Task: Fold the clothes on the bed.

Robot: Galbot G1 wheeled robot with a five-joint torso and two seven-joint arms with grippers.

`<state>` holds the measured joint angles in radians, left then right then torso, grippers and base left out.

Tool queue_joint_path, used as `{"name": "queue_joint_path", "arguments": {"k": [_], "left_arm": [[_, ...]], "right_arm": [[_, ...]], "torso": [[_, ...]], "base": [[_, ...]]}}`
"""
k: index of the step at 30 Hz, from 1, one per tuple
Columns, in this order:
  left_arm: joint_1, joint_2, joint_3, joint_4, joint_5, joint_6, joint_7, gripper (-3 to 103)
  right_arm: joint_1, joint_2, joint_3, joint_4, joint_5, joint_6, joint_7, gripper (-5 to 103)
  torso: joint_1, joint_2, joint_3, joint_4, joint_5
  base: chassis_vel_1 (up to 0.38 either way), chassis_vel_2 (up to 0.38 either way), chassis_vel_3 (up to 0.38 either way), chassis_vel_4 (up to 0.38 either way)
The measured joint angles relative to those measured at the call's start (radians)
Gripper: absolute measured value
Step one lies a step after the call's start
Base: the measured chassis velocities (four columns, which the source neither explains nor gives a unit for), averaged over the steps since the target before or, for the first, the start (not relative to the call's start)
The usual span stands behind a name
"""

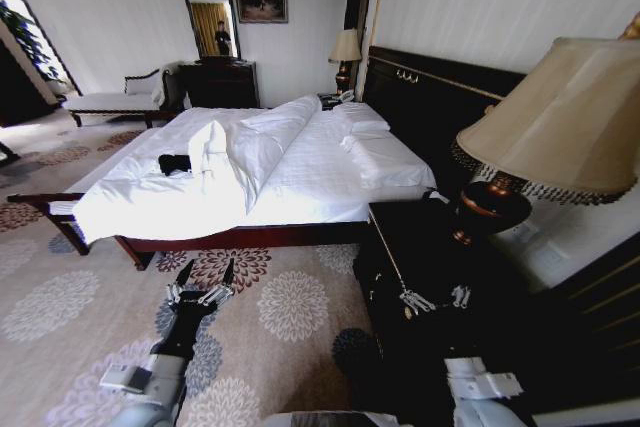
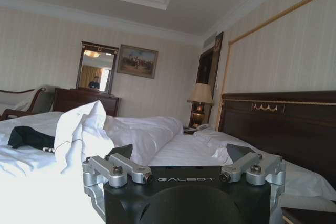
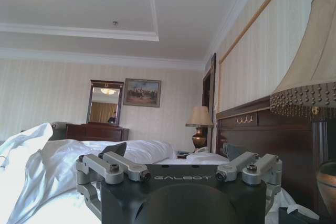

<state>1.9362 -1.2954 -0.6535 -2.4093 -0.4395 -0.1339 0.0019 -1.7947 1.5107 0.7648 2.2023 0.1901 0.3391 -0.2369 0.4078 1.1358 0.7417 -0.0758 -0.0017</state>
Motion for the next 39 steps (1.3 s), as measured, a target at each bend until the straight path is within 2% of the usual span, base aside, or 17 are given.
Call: {"name": "queue_joint_path", "arguments": {"k": [10, 21, 39], "left_arm": [[-0.006, -0.051, 0.016, 0.019, 0.029, -0.002, 0.014, 100], [-0.001, -0.072, -0.007, 0.003, 0.040, -0.006, 0.017, 100], [0.031, -0.092, -0.014, -0.007, 0.073, -0.037, 0.014, 100]], "right_arm": [[0.022, -0.039, -0.011, -0.021, 0.024, -0.017, 0.003, 100], [0.037, -0.037, -0.037, -0.013, 0.013, -0.020, 0.001, 100], [0.057, -0.025, -0.046, -0.043, 0.012, 0.005, -0.003, 100]], "torso": [[0.000, 0.000, 0.000, 0.0000, 0.0000], [0.000, 0.000, 0.000, 0.0001, 0.0000], [0.000, 0.000, 0.000, 0.0001, -0.0001]], "base": [[-0.015, 0.019, 0.016, -0.021], [-0.028, 0.026, 0.021, -0.024], [-0.117, 0.119, 0.121, -0.119]]}}
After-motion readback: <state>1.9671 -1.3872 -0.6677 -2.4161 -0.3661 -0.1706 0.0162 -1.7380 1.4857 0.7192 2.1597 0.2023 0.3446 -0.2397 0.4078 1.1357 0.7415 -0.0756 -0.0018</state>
